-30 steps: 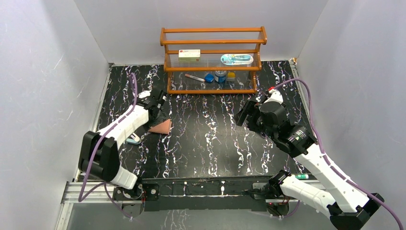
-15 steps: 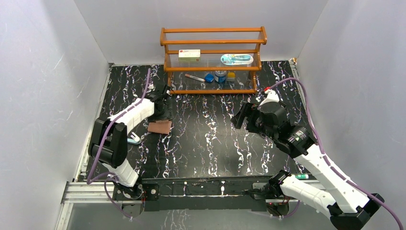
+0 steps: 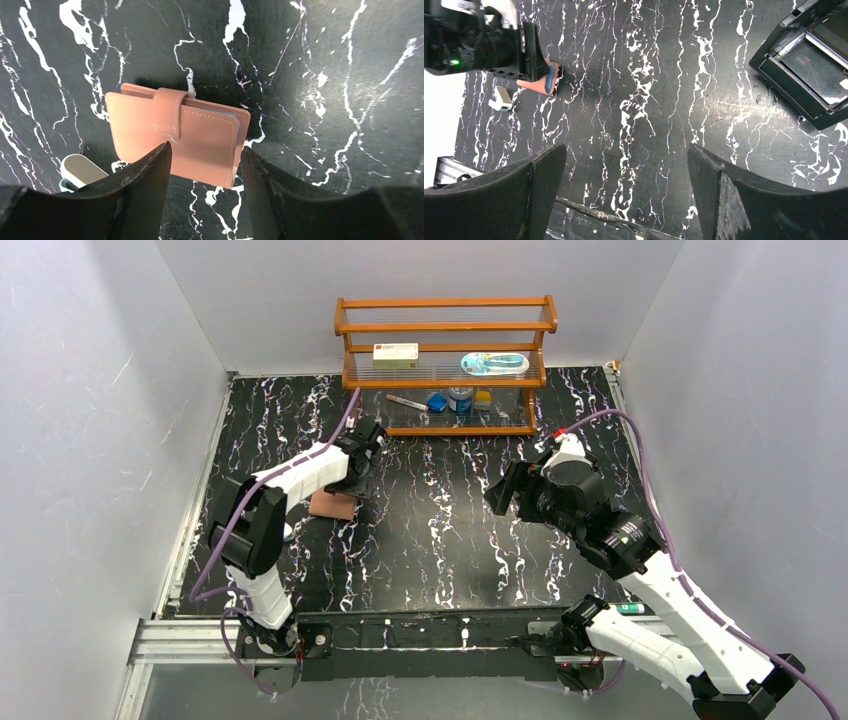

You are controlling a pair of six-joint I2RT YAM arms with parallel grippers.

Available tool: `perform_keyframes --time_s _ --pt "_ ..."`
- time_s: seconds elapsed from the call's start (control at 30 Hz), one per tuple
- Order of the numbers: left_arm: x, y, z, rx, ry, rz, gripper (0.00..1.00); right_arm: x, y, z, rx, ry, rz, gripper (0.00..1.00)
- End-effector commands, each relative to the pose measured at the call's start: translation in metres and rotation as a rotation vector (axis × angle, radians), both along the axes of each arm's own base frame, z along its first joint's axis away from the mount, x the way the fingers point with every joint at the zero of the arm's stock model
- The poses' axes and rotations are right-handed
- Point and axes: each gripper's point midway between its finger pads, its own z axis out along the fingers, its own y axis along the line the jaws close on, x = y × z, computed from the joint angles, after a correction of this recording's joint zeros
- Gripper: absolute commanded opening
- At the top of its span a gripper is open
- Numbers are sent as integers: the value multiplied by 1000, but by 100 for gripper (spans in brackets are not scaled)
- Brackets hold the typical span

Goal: Put the credit cards into the card holder
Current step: Turn over the card holder at the center of the board.

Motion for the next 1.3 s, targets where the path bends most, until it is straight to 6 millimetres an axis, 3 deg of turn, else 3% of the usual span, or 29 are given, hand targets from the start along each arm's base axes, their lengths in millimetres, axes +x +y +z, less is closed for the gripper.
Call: perform_keyframes --time_s 0.0,0.13,0.27,0.3,0.37,0.5,0.7,0.87,0.97,1.03,1.27 --pt "-9 12 -14 110 60 -29 50 3 1 28 46 -98 8 98" --pt "-8 32 -18 253 54 -1 44 3 -1 29 53 -109 2 98" --pt "-4 35 -11 300 50 -2 5 3 0 27 47 -100 7 98" --pt "-3 31 -6 296 43 -12 0 2 1 26 49 -93 7 98" --pt "-5 19 4 262 38 -46 0 0 1 24 61 -72 -2 98" --pt "-18 -24 25 63 57 -136 0 0 3 22 76 -61 -4 98" --pt "-45 -78 88 -316 15 -251 0 1 9 22 118 -51 -7 98" --pt "-90 -144 130 -776 93 -378 0 0 21 14 78 -9 65 98" --pt "-123 -180 145 -1067 256 -402 0 4 14 11 1 21 42 98" --pt "-131 -193 142 -1172 322 -401 0 5 11 9 -19 28 34 98" --pt "-144 -205 90 -1228 504 -329 0 -4 16 3 32 62 47 98"
